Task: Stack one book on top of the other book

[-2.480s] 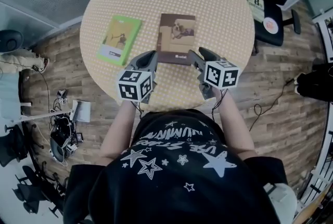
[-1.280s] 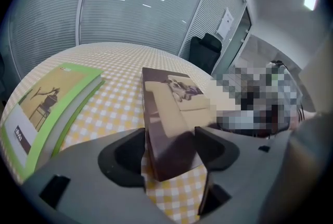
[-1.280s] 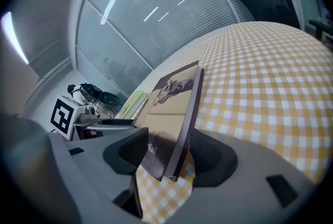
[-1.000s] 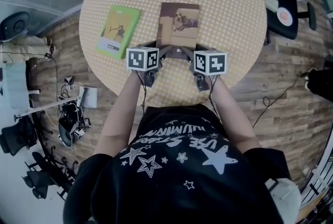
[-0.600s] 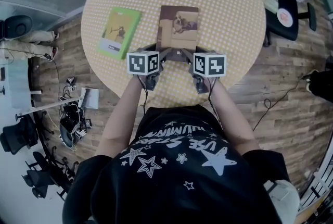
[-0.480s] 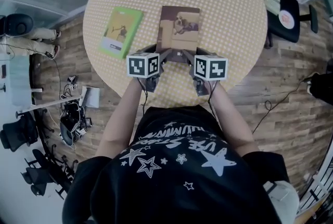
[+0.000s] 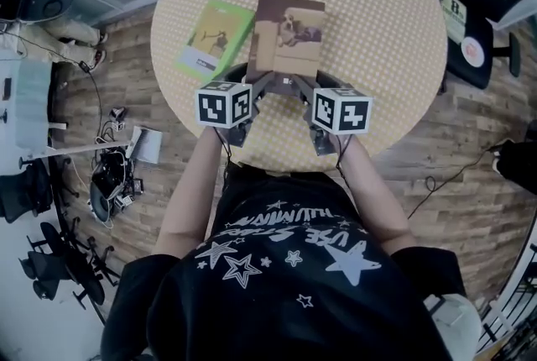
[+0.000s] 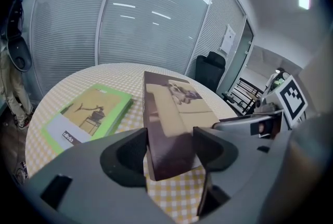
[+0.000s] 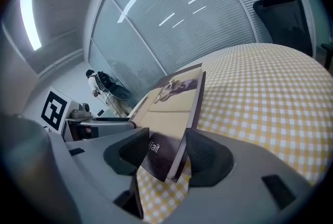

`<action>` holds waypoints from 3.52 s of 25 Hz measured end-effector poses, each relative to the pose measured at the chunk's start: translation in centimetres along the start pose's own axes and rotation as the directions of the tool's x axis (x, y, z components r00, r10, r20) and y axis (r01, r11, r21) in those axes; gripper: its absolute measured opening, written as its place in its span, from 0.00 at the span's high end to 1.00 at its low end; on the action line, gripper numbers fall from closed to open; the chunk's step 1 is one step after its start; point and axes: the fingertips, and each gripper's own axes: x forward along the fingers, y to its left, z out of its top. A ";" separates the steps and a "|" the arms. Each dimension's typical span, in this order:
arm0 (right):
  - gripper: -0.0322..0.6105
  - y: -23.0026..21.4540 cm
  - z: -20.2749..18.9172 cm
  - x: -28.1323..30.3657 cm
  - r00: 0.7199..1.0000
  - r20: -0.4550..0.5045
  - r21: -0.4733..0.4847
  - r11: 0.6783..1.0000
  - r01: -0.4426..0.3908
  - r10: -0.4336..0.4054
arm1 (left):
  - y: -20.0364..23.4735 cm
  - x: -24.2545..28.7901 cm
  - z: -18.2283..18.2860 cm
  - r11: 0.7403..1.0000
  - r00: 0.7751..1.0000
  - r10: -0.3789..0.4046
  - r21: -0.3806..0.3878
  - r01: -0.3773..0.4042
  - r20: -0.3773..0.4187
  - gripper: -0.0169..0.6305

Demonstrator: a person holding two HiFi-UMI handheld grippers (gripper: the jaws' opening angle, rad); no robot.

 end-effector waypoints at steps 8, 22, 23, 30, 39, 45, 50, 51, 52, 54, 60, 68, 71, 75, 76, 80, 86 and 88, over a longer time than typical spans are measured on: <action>0.59 4.5 -0.4 2.8 0.997 0.029 0.042 0.997 0.065 -0.067 | 4.7 -2.3 0.1 0.997 0.997 -0.080 0.021 0.080 -0.007 0.54; 0.59 12.3 -1.1 9.9 0.976 0.094 0.146 0.972 0.182 -0.197 | 14.7 -5.2 0.5 0.970 0.974 -0.221 0.088 0.225 -0.047 0.54; 0.59 12.7 -1.1 10.5 0.974 0.098 0.154 0.970 0.188 -0.205 | 15.5 -5.3 0.6 0.968 0.972 -0.230 0.091 0.234 -0.052 0.54; 0.59 15.9 -1.1 14.6 0.966 0.120 0.212 0.956 0.202 -0.231 | 20.5 -6.0 1.2 0.952 0.963 -0.255 0.153 0.266 -0.089 0.54; 0.59 16.9 -1.2 18.7 0.966 0.080 0.241 0.945 0.222 -0.247 | 24.8 -5.0 0.9 0.947 0.953 -0.277 0.134 0.292 -0.124 0.54; 0.59 16.3 -1.8 19.7 0.965 0.053 0.235 0.942 0.239 -0.258 | 25.3 -4.1 0.3 0.942 0.949 -0.280 0.146 0.301 -0.147 0.54; 0.59 16.3 -2.2 19.7 0.968 0.050 0.218 0.948 0.231 -0.248 | 25.4 -4.1 -0.1 0.933 0.941 -0.306 0.152 0.327 -0.146 0.55; 0.59 16.2 -2.1 19.7 0.968 0.055 0.218 0.949 0.228 -0.245 | 25.3 -4.0 0.0 0.932 0.941 -0.308 0.151 0.328 -0.143 0.55; 0.59 16.1 -2.0 19.7 0.968 0.059 0.219 0.949 0.226 -0.244 | 25.3 -4.0 0.1 0.932 0.940 -0.310 0.152 0.330 -0.140 0.55; 0.59 15.9 -2.0 19.7 0.967 0.069 0.226 0.948 0.223 -0.243 | 25.3 -3.8 0.1 0.931 0.940 -0.314 0.153 0.332 -0.132 0.55; 0.59 15.8 -2.1 19.9 0.969 0.088 0.227 0.952 0.204 -0.229 | 25.4 -4.0 0.0 0.933 0.945 -0.315 0.149 0.326 -0.092 0.55; 0.59 15.5 -2.0 19.7 0.977 0.096 0.212 0.963 0.167 -0.191 | 25.3 -4.1 -0.1 0.935 0.945 -0.324 0.138 0.326 -0.036 0.55; 0.59 15.5 -2.1 19.6 0.975 0.106 0.214 0.962 0.169 -0.195 | 25.4 -4.3 -0.1 0.936 0.948 -0.318 0.151 0.319 -0.030 0.55; 0.59 15.3 -1.9 18.5 0.968 0.153 0.222 0.961 0.162 -0.199 | 25.5 -4.9 0.0 0.937 0.965 -0.260 0.239 0.255 -0.011 0.56; 0.59 15.2 -1.8 18.0 0.967 0.160 0.221 0.962 0.160 -0.198 | 25.4 -5.3 0.1 0.939 0.970 -0.244 0.252 0.235 0.005 0.57; 0.59 14.7 -1.3 15.6 0.964 0.183 0.206 0.966 0.155 -0.193 | 25.3 -6.6 1.0 0.961 0.978 -0.193 0.218 0.172 0.080 0.57; 0.59 13.4 -1.6 11.8 0.957 0.226 0.217 0.967 0.134 -0.184 | 23.1 -7.2 0.2 0.966 0.986 -0.141 0.232 0.117 0.090 0.59; 0.59 13.1 -2.2 10.6 0.960 0.225 0.220 0.968 0.119 -0.169 | 21.8 -7.5 -0.2 0.966 0.987 -0.132 0.235 0.107 0.091 0.59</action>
